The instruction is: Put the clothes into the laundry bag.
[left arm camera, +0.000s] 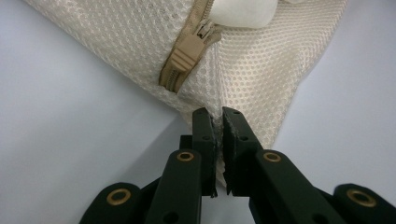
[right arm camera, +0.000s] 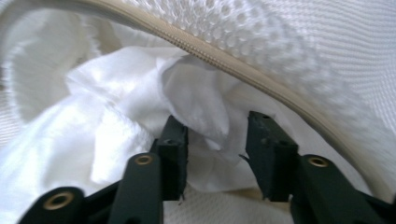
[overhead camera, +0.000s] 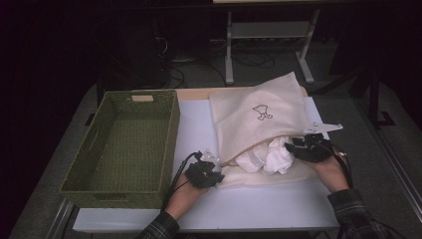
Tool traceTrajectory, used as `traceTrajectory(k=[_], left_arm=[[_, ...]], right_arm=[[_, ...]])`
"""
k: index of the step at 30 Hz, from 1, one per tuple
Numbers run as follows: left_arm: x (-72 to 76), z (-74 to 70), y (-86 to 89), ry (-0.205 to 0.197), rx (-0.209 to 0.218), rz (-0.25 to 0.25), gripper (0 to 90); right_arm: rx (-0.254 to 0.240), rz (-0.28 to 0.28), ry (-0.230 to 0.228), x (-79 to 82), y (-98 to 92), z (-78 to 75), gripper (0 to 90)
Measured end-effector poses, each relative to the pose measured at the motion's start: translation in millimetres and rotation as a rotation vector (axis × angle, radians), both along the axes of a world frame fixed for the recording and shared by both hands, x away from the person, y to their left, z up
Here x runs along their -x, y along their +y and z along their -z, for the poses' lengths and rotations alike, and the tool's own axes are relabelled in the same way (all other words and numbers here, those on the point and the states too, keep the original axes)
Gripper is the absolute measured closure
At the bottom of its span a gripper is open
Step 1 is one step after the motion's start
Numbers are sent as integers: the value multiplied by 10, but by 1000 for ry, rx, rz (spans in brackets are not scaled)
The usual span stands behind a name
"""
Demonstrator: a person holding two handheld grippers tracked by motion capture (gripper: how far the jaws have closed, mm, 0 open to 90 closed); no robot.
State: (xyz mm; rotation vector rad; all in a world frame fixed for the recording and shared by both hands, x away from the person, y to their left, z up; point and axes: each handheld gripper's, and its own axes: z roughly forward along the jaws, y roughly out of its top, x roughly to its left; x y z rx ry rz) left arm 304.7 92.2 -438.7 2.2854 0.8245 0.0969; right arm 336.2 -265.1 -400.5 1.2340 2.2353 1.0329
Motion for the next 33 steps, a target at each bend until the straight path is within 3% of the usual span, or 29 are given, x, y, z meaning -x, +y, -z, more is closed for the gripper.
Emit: traceTrajectory(k=[7,20,27,33], left_arm=[[-1,0,0,0,-1,1,840],[0,-3,0,-1,-7,4,840],[1,-1,-2,-2,-7,2,840],[2,-1,-3,-4,-9,2,840]], right_arm=[[-47,-4,-30,253,-137,-121,508],[-51,-29,-9,636,-242,-107,425],[-59,-81,26,898,-144,-43,403],[-35,-101,69,920,4,70,369]])
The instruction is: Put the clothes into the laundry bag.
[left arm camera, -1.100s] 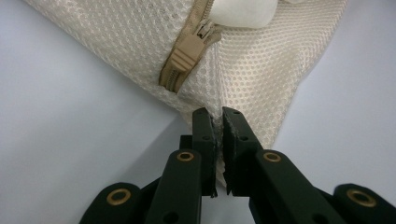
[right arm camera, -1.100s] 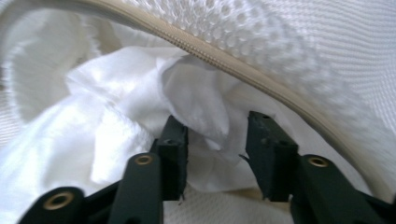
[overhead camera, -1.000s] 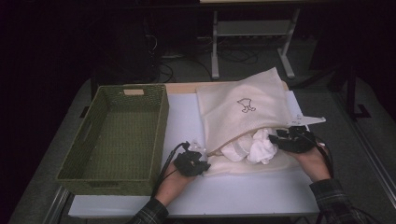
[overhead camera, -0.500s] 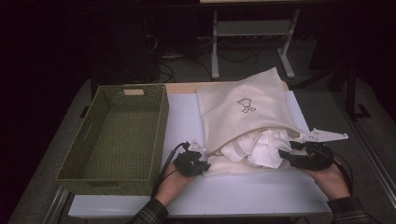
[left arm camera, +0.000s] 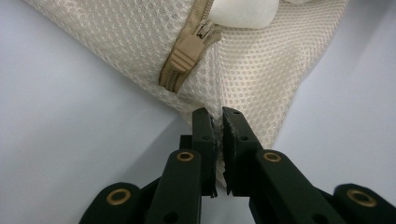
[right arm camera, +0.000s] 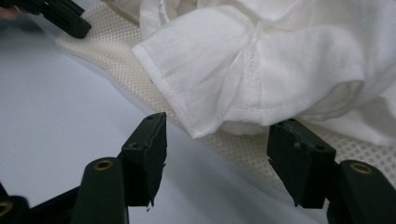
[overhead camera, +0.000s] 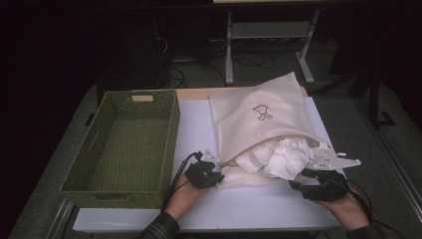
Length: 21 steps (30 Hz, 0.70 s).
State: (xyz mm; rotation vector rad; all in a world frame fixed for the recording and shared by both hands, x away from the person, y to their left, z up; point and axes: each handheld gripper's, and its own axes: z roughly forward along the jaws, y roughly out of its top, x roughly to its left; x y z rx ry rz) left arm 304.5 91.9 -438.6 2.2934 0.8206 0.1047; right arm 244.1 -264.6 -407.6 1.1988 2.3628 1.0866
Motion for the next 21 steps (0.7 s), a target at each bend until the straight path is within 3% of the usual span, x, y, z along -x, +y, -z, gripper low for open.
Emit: traceTrajectory(k=[5,10,14,15,16,21], left_arm=[[-2,0,0,0,-5,3,840],[-1,-2,-3,-1,-8,3,840],[-1,-1,-1,-1,-7,3,841],[-1,-1,-1,-1,-7,3,841],[0,-1,0,-1,-7,3,840],[1,0,-3,0,-4,0,840]], right_arm=[[16,4,41,-72,106,127,340],[32,19,51,-207,205,206,363],[55,1,25,-357,314,250,606],[55,1,25,-357,314,250,606],[55,-14,-5,-384,336,231,737],[28,-25,-64,-473,396,141,809]])
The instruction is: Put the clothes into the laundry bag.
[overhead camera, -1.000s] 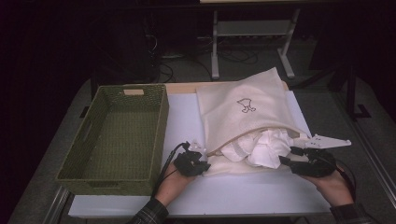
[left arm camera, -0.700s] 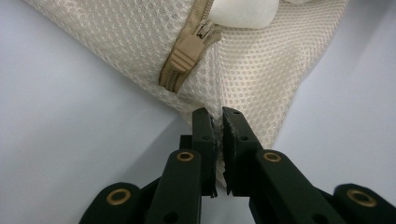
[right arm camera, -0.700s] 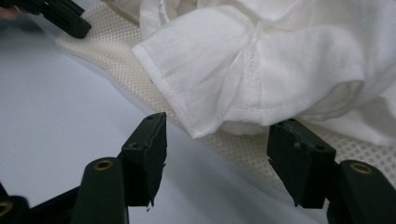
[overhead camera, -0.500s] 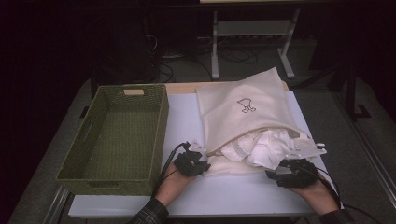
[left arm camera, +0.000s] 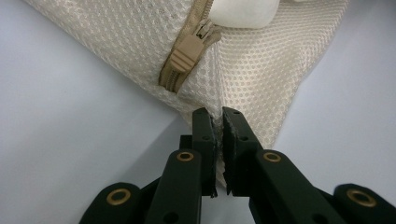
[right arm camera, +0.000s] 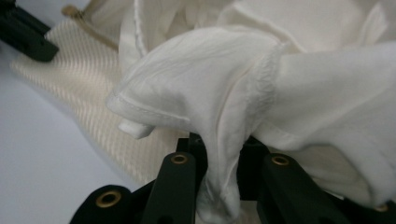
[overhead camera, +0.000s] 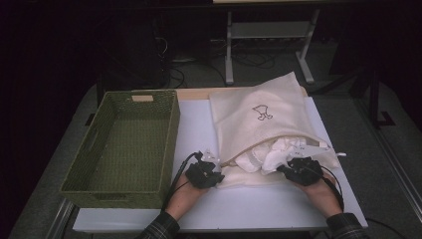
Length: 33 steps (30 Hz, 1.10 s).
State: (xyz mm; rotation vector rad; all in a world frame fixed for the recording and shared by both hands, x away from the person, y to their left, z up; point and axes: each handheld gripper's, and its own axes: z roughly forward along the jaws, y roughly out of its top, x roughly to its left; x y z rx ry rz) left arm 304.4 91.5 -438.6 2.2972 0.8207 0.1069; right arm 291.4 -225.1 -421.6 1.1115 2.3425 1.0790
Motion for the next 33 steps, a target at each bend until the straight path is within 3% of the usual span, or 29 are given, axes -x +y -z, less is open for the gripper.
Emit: traceTrajectory(k=[4,7,10,20,26,32,33], left_arm=[[3,-1,-4,-2,0,-2,841],[5,0,-3,-2,3,-3,841],[6,-2,-1,-2,1,-3,842],[9,-5,2,-3,2,-4,845],[8,-3,6,0,6,-5,845],[8,0,10,1,10,-5,844],[6,0,11,1,7,-3,844]], right_arm=[[6,4,-19,-131,92,3,823],[33,13,-24,-202,130,18,826],[68,39,-42,-381,203,79,835],[72,78,-75,-659,277,167,843],[59,136,-90,-906,313,186,842],[36,135,-68,-926,304,176,816],[31,116,-48,-887,289,150,756]])
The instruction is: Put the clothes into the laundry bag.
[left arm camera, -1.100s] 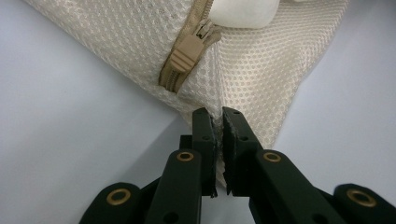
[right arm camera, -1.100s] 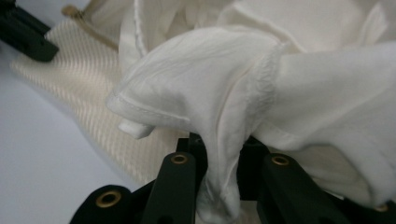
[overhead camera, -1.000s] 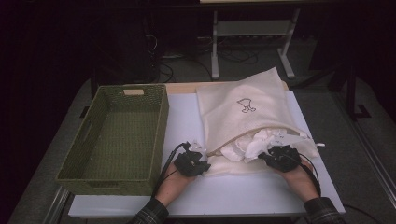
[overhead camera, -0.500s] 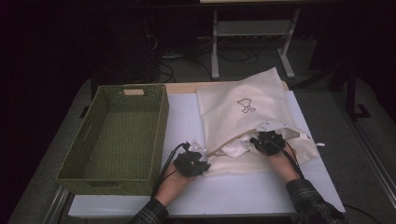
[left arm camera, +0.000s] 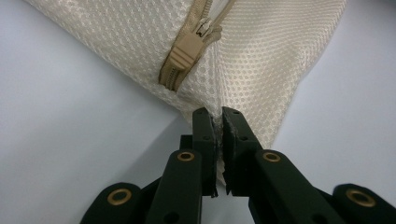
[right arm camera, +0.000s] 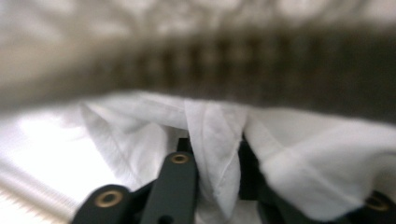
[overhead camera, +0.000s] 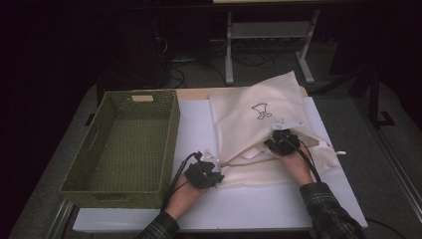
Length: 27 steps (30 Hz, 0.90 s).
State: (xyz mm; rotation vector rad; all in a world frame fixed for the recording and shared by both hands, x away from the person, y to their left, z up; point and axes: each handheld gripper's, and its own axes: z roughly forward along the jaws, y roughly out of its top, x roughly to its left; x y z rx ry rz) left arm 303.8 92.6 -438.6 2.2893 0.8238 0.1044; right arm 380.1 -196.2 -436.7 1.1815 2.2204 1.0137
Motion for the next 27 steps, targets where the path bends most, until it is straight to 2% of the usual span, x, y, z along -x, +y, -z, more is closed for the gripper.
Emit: traceTrajectory(k=[1,3,6,8,10,11,14,15,17,18,19,20,24,27], left_arm=[[0,0,0,0,0,0,843],[1,0,-1,-1,-3,1,843],[0,-1,0,-2,-4,1,842],[0,0,-2,-2,-4,0,841],[1,0,-2,0,-3,-1,840],[2,0,-2,0,-2,-2,840],[5,0,-6,-1,-1,-4,840],[5,0,-7,-1,-1,-4,840],[5,1,-7,-1,-1,-4,840],[4,0,-6,-1,-4,-1,840],[4,0,-6,-1,-4,-1,840],[2,1,-6,0,-4,-1,840],[4,0,-8,-1,-6,-1,840],[1,2,-8,0,-4,-1,840]], right_arm=[[0,0,0,0,0,0,756],[-8,-49,39,95,-31,-69,650],[-11,-75,58,181,-60,-118,607],[-15,-96,83,318,-110,-188,560],[-11,-100,88,351,-124,-207,543],[-8,-108,88,457,-183,-265,517],[-13,-107,94,531,-239,-308,483],[-24,-105,83,637,-319,-348,476],[-37,-98,76,684,-366,-355,466],[-40,-84,84,757,-460,-352,445],[-40,-84,84,757,-460,-352,445],[-50,-61,80,814,-564,-349,423],[-80,-32,76,873,-701,-377,416],[-120,-34,36,907,-734,-487,469]])
